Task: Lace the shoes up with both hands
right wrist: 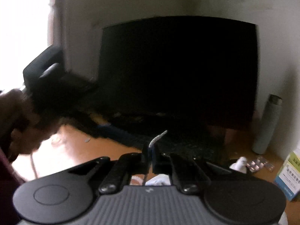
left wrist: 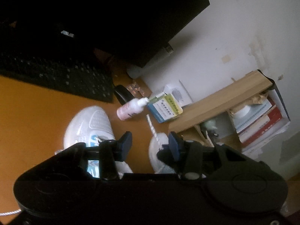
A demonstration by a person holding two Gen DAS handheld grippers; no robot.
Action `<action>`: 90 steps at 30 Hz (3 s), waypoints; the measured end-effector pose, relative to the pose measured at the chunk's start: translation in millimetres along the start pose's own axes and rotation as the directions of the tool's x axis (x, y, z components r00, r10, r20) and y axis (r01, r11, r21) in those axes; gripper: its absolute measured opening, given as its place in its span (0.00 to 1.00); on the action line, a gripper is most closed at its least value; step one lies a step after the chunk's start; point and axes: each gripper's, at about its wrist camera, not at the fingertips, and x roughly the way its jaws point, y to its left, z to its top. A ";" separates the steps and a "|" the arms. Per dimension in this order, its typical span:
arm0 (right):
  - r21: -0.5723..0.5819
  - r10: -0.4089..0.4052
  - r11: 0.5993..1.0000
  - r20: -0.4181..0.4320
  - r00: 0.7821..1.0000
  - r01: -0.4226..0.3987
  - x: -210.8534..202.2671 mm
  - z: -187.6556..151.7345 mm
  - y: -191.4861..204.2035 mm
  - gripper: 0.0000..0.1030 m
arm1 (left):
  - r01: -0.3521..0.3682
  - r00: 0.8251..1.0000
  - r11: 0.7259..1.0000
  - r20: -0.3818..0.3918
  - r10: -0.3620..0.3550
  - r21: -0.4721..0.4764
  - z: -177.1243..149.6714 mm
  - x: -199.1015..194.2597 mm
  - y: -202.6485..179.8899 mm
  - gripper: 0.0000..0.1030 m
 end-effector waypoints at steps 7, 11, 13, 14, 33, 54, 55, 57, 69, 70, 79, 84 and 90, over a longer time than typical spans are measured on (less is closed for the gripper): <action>-0.059 0.006 0.998 0.005 1.000 -0.006 -5.0 -5.0 7.7 0.03 | 0.025 0.999 0.999 -0.022 -0.026 -0.024 -4.1 1.6 0.5 0.23; -0.071 0.009 0.997 -0.005 1.000 -0.009 -5.6 -5.3 8.8 0.03 | 0.030 0.999 0.999 -0.033 -0.031 -0.018 -5.7 3.4 0.1 0.13; -0.076 0.008 0.997 -0.010 1.000 -0.009 -5.4 -4.0 9.2 0.03 | 0.036 0.999 0.999 -0.040 -0.037 -0.015 -6.7 5.5 -0.1 0.10; -0.077 0.009 0.997 -0.015 1.000 -0.010 -4.5 -2.9 9.3 0.03 | 0.037 0.999 0.999 -0.038 -0.038 -0.018 -6.9 5.6 0.4 0.04; 0.044 -0.028 0.999 -0.108 0.994 0.033 7.2 0.9 -13.9 0.28 | -0.505 0.775 0.819 0.560 0.291 0.272 86.6 -131.1 -25.1 0.00; 0.242 0.000 0.966 -0.371 0.929 0.096 37.8 -36.7 -30.8 0.15 | -0.225 0.927 0.326 0.099 0.361 0.918 -102.5 72.7 -48.6 0.00; 0.243 -0.002 0.965 -0.368 0.930 0.099 35.2 -37.4 -31.4 0.13 | -0.218 0.924 0.327 0.086 0.374 0.920 -103.3 74.7 -48.6 0.00; 0.247 -0.002 0.964 -0.363 0.932 0.099 32.7 -38.4 -32.4 0.12 | -0.217 0.912 0.316 0.076 0.403 0.924 -109.8 78.4 -43.4 0.00; 0.288 0.028 0.955 -0.337 0.941 0.074 29.5 -41.8 -42.1 0.12 | -0.213 0.879 0.262 0.068 0.472 0.941 -123.0 102.1 -46.0 0.00; 0.287 0.030 0.955 -0.336 0.941 0.073 29.7 -41.7 -42.1 0.12 | -0.225 0.872 0.267 0.071 0.484 0.937 -122.4 103.8 -47.0 0.00; 0.279 0.042 0.959 -0.334 0.942 0.056 30.1 -42.3 -42.2 0.12 | -0.293 0.838 0.314 0.085 0.538 0.903 -118.8 112.6 -52.0 0.00; 0.272 0.053 0.961 -0.335 0.941 0.042 30.6 -42.1 -42.5 0.12 | -0.304 0.835 0.319 0.090 0.543 0.897 -119.7 116.5 -52.8 0.00; 0.268 0.053 0.962 -0.336 0.940 0.041 30.3 -41.4 -41.0 0.12 | -0.273 0.846 0.315 0.071 0.529 0.909 -116.8 109.7 -45.7 0.00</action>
